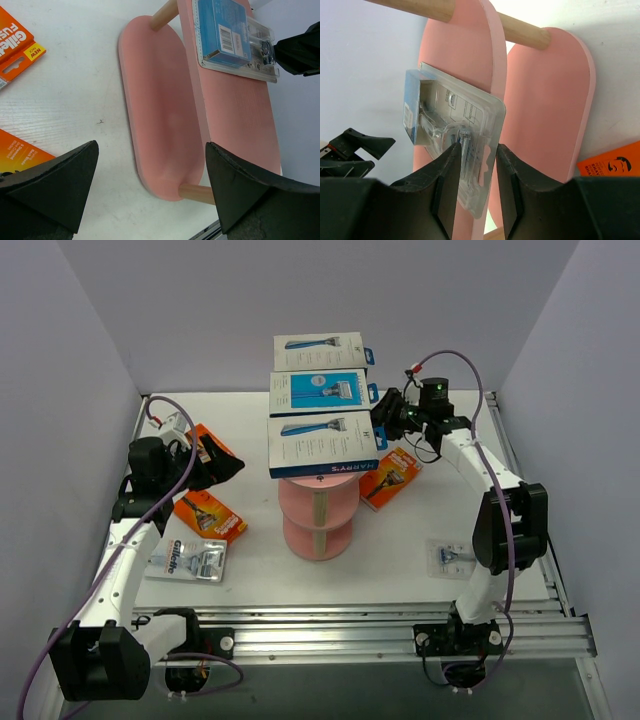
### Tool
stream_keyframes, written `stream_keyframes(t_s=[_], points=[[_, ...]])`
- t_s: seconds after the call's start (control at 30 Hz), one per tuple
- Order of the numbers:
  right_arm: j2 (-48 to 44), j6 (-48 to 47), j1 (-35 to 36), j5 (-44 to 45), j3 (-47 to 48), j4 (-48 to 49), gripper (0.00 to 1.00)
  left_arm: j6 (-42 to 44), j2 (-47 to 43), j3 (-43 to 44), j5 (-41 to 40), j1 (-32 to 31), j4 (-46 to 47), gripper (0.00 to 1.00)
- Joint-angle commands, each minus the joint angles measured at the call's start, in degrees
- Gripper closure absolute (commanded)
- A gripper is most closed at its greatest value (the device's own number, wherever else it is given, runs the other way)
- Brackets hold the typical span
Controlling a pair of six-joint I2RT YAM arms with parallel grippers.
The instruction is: Place and organize the shaving razors onto the shelf
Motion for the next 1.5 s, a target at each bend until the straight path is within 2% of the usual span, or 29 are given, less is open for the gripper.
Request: stream_keyframes(t_s=[0.0, 0.43, 0.73, 0.83, 1.0, 1.47], points=[[0.46, 0.49, 0.44, -0.79, 3.58, 2.58, 0.70, 0.49, 0.16, 0.70, 0.84, 0.23, 2.72, 0.03], [3.54, 0.84, 1.40, -0.87, 6.22, 2.84, 0.71, 0.49, 0.87, 0.97, 0.40, 0.58, 3.07, 0.03], [4.15, -0.56, 1.49, -1.14, 6.22, 1.79, 0.70, -2.76, 5.26, 4.22, 0.93, 0.49, 6.67, 0.03], [4.33, -1.18, 1.32, -1.14, 5.95, 1.53, 0.69, -4.16, 7.19, 5.80, -0.13, 0.49, 7.37, 0.03], [4.68, -1.71, 1.40, -1.05, 5.07, 1.61, 0.69, -8.29, 11.41, 7.20, 0.05, -0.30, 13.70, 0.03], [4.94, -2.50, 1.40, -0.96, 4.72, 1.52, 0.69, -11.72, 25.03, 14.76, -2.50, -7.85, 21.44, 0.02]])
